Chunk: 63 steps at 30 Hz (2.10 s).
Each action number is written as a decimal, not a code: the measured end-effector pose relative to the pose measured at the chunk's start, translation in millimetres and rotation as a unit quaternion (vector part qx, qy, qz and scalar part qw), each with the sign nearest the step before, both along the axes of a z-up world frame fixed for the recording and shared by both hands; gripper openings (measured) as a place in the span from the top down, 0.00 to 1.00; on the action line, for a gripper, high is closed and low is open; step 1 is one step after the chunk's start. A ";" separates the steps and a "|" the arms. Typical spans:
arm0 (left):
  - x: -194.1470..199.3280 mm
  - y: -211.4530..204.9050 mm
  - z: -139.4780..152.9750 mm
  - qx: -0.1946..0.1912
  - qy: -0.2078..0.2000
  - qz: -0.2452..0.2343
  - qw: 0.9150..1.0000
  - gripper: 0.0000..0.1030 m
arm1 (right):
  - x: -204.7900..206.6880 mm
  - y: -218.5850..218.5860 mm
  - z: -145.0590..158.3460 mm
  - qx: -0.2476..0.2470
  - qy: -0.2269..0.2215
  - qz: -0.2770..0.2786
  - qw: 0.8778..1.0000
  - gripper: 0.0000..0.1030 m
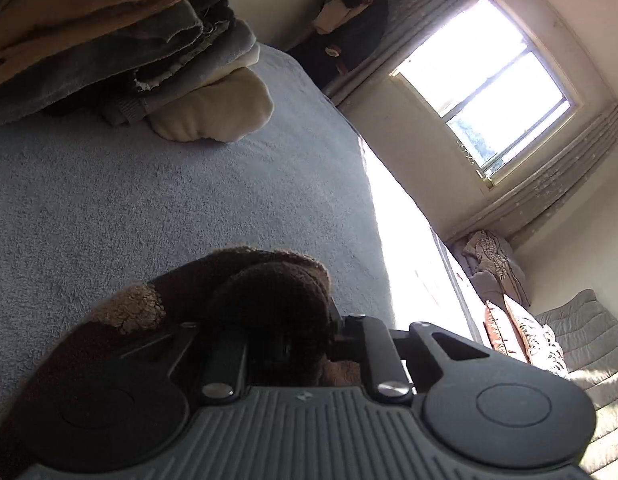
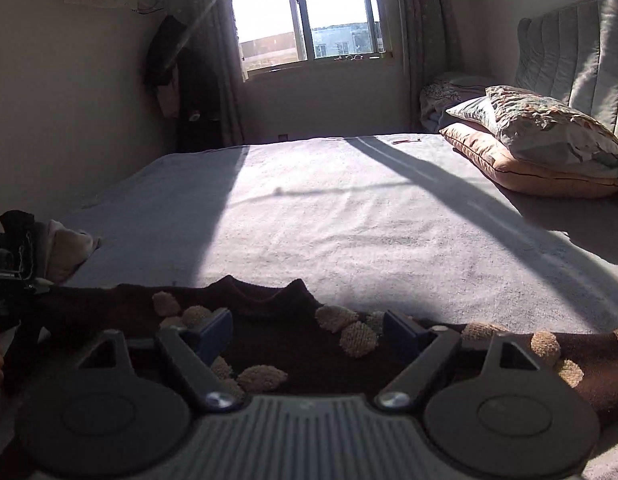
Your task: Fold clothes
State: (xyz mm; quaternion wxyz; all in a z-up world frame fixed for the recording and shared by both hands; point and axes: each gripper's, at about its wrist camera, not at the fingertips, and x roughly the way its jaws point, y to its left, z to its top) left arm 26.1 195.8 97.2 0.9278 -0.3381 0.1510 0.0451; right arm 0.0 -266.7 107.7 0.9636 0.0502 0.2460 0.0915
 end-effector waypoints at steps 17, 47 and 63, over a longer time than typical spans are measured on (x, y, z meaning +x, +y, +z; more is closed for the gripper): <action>-6.9 61.4 -40.5 -0.180 0.088 0.050 0.979 0.40 | -1.1 2.2 0.3 -0.026 -0.011 0.003 1.000 0.12; -36.8 -122.7 40.7 0.249 -0.209 -0.271 0.906 0.74 | 4.9 -6.8 -7.8 -0.023 -0.003 -0.003 1.000 0.08; -17.5 -111.7 3.5 0.247 -0.059 -0.316 0.914 0.54 | 18.2 -17.0 -24.8 0.061 0.061 0.020 0.996 0.05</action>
